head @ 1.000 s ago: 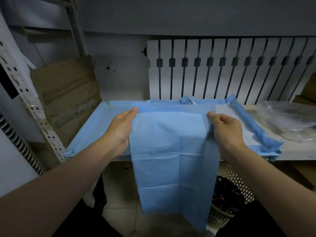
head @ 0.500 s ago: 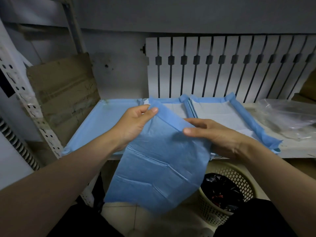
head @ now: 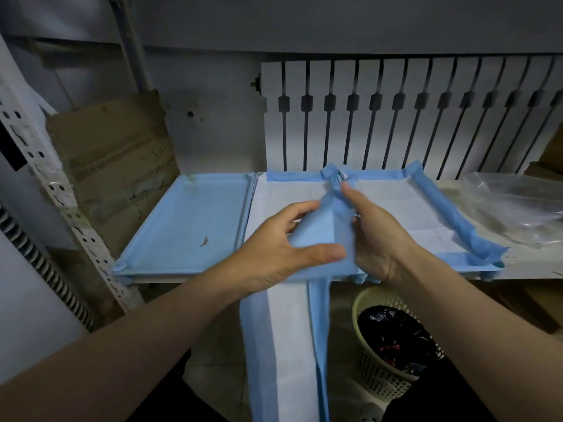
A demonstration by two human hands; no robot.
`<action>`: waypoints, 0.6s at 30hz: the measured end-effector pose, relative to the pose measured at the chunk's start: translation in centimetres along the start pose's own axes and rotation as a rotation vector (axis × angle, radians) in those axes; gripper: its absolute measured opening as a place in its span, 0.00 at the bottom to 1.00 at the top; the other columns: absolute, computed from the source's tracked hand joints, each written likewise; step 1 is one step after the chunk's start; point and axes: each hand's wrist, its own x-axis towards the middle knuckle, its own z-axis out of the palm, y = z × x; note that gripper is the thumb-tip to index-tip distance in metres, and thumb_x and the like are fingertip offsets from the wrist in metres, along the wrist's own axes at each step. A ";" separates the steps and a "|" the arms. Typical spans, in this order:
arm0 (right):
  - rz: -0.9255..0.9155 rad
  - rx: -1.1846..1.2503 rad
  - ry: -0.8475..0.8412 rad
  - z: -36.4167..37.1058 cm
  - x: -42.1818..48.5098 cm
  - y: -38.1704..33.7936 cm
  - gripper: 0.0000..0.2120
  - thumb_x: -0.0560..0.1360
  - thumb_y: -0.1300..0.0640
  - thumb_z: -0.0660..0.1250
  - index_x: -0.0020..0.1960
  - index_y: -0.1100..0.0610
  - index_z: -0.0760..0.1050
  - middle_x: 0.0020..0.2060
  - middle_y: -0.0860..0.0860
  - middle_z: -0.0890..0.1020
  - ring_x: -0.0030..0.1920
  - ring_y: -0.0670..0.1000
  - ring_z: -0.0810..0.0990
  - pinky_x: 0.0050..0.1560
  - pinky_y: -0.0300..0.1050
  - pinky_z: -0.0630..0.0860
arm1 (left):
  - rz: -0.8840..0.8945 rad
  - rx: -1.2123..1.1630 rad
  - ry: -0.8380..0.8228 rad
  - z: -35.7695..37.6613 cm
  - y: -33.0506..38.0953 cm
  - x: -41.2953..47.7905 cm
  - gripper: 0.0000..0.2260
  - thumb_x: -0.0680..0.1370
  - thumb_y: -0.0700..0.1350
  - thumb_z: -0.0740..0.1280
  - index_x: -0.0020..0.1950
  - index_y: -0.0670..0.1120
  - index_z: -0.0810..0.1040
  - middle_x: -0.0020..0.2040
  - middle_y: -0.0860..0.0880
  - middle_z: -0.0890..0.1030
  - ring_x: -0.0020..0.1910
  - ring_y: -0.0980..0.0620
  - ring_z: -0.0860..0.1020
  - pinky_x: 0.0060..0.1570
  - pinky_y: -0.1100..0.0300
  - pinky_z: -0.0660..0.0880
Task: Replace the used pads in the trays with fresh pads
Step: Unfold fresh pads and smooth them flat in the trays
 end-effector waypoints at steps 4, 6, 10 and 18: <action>0.073 0.272 -0.221 -0.7 0.1 -0.2 0.35 0.78 0.34 0.55 0.68 0.61 0.72 0.61 0.62 0.79 0.61 0.62 0.79 0.63 0.57 0.74 | 0.060 0.029 -0.003 -0.1 -0.2 0.3 0.43 0.63 0.48 0.81 0.73 0.56 0.62 0.64 0.62 0.73 0.61 0.66 0.73 0.55 0.68 0.74; 0.069 0.306 -0.286 -0.4 -0.1 0.0 0.31 0.80 0.37 0.53 0.69 0.62 0.71 0.62 0.63 0.78 0.60 0.62 0.80 0.60 0.56 0.77 | 0.082 0.024 0.054 0.0 -0.3 0.4 0.36 0.68 0.41 0.78 0.71 0.53 0.65 0.61 0.62 0.76 0.58 0.69 0.75 0.50 0.73 0.73; -0.039 0.198 -0.233 0.5 -0.5 0.4 0.17 0.81 0.53 0.60 0.66 0.61 0.73 0.58 0.62 0.80 0.54 0.62 0.82 0.58 0.57 0.78 | -0.092 -0.205 0.310 -0.5 -0.2 1.1 0.09 0.81 0.43 0.62 0.59 0.48 0.79 0.51 0.50 0.84 0.50 0.57 0.82 0.51 0.64 0.77; -0.383 -0.522 -0.030 1.6 -0.9 1.7 0.26 0.73 0.49 0.73 0.69 0.49 0.72 0.56 0.45 0.78 0.55 0.46 0.79 0.55 0.44 0.78 | -0.378 -0.638 0.316 -0.9 -0.6 2.0 0.16 0.80 0.51 0.64 0.65 0.45 0.76 0.58 0.43 0.82 0.58 0.43 0.80 0.63 0.46 0.73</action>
